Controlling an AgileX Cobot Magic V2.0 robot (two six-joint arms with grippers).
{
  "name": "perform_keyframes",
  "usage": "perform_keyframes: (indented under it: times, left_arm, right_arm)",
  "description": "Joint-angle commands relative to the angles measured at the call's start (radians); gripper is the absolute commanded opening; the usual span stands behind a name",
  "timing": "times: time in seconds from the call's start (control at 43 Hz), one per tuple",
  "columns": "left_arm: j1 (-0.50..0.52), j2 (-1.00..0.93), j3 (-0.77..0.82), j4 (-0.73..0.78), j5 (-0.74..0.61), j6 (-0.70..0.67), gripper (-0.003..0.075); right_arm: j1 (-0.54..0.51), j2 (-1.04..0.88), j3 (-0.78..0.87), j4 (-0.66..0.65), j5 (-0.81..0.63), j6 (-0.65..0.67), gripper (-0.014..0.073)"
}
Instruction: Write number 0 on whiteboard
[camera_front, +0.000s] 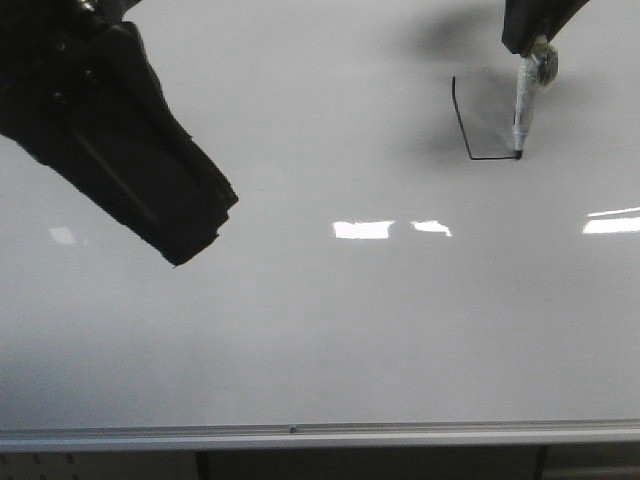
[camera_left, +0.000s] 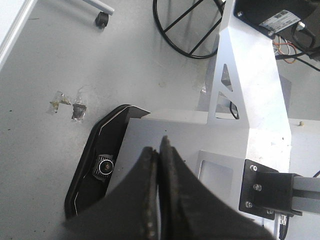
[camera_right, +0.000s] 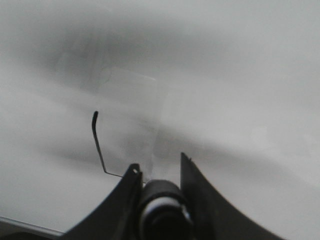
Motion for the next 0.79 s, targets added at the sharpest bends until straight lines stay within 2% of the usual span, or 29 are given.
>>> perform_keyframes:
  times: [0.0,0.465,0.767]
  left_arm:
    - [-0.006,-0.032,-0.029,-0.061,0.012,-0.004,-0.002]
    - [-0.006,-0.032,-0.029,-0.061,0.012,-0.004,-0.002]
    - [-0.006,-0.032,-0.029,-0.061,0.012,-0.004,-0.002]
  right_arm:
    - [-0.011,-0.055,-0.034,-0.031,-0.087,-0.004,-0.0067]
    - [-0.011,-0.054,-0.162,-0.036,-0.136,-0.004,-0.0067]
    - [-0.008,-0.053,-0.169,0.061,-0.202,-0.004,-0.0067]
